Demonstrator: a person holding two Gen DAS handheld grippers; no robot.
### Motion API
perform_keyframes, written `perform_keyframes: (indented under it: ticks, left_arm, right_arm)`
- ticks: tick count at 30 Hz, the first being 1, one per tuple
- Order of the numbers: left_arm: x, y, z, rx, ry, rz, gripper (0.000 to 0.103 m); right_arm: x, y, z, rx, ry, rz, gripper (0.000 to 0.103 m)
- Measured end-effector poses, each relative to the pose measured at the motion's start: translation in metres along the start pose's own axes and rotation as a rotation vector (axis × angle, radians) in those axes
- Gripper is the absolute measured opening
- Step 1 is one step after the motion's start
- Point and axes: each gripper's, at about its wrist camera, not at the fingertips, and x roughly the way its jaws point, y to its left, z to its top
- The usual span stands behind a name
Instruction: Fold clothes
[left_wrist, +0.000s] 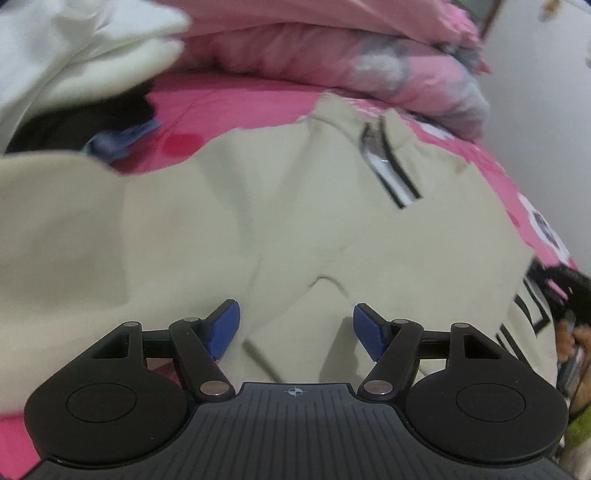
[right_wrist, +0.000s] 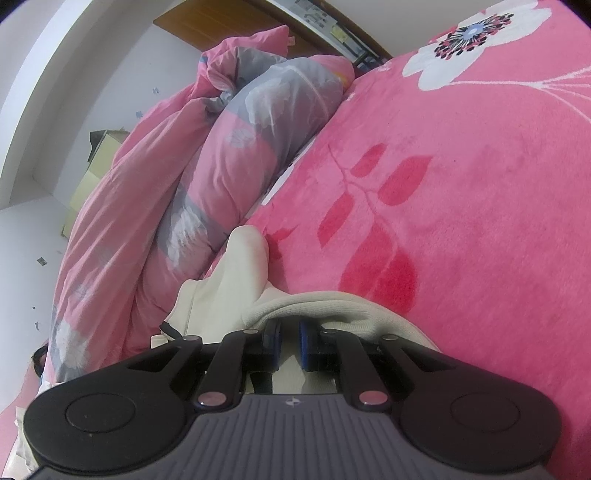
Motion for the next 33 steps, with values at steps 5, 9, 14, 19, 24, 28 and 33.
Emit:
perform_keyframes:
  ticks: [5,9,14,19,24,28,33]
  left_arm:
    - [0.013,-0.015,0.013,0.149,-0.011,-0.039,0.068]
    - [0.037,-0.023,0.016,0.236,0.047,-0.021,0.060]
    - [0.038,-0.023,0.012,0.226,0.015,-0.047,0.018]
    - [0.038,-0.017,0.031,0.193,-0.019,-0.034,0.012]
    - [0.048,-0.015,0.060,0.203,-0.051,-0.007,0.012]
    - [0.064,-0.011,0.077,0.202,-0.024,0.013,0.014]
    - [0.079,-0.004,0.075,0.200,0.026,0.086,0.035]
  right_arm:
    - [0.000,-0.001,0.000,0.001,0.000,0.002,0.008]
    - [0.000,-0.001,0.000,0.002,-0.001,0.005,0.009]
    - [0.000,-0.001,0.000,0.006,-0.003,0.013,0.009]
    - [0.000,-0.001,-0.001,0.006,-0.004,0.014,0.009]
    - [0.000,-0.001,-0.001,0.007,-0.004,0.014,0.009]
    - [0.000,-0.002,-0.001,0.007,-0.004,0.015,0.009]
    - [0.000,-0.002,-0.001,0.007,-0.004,0.017,0.009]
